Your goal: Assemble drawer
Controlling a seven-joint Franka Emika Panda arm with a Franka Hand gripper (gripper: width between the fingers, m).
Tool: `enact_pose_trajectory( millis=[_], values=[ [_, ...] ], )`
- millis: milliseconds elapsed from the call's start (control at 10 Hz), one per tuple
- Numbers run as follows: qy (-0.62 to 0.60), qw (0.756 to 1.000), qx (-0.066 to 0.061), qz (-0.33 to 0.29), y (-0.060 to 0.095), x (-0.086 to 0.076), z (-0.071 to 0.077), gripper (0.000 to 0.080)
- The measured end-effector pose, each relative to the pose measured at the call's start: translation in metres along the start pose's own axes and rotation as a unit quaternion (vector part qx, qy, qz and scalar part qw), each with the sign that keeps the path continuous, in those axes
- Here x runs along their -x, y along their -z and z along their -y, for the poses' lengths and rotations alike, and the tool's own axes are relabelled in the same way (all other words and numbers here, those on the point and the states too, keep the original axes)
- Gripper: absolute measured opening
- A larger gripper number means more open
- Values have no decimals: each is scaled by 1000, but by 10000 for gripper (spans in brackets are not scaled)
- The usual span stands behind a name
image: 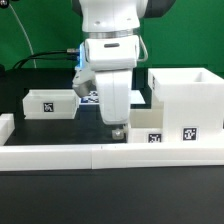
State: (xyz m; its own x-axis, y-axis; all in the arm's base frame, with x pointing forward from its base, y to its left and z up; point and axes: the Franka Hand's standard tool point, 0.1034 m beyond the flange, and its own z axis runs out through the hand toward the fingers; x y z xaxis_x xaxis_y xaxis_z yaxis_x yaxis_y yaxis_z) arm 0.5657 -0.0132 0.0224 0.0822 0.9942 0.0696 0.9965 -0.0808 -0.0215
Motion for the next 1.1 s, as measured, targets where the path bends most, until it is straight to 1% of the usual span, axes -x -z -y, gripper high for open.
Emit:
enact_pose_trajectory(
  millis=[200,300,400,500,600,800,1000,1100],
  values=[
    [3,1000,-3,0,0,9,5,649],
    [19,1000,-8,-2,0,19,6,649],
    [16,1000,-7,-1,1,24,5,649],
    [13,1000,-5,0,1,26,7,649],
    [10,1000,-3,1,0,28,13,649],
    [5,1000,-5,-1,-4,19,20,649],
    [8,1000,-9,-4,-9,7,24,649],
    [4,1000,-9,-3,-10,6,24,649]
  ],
)
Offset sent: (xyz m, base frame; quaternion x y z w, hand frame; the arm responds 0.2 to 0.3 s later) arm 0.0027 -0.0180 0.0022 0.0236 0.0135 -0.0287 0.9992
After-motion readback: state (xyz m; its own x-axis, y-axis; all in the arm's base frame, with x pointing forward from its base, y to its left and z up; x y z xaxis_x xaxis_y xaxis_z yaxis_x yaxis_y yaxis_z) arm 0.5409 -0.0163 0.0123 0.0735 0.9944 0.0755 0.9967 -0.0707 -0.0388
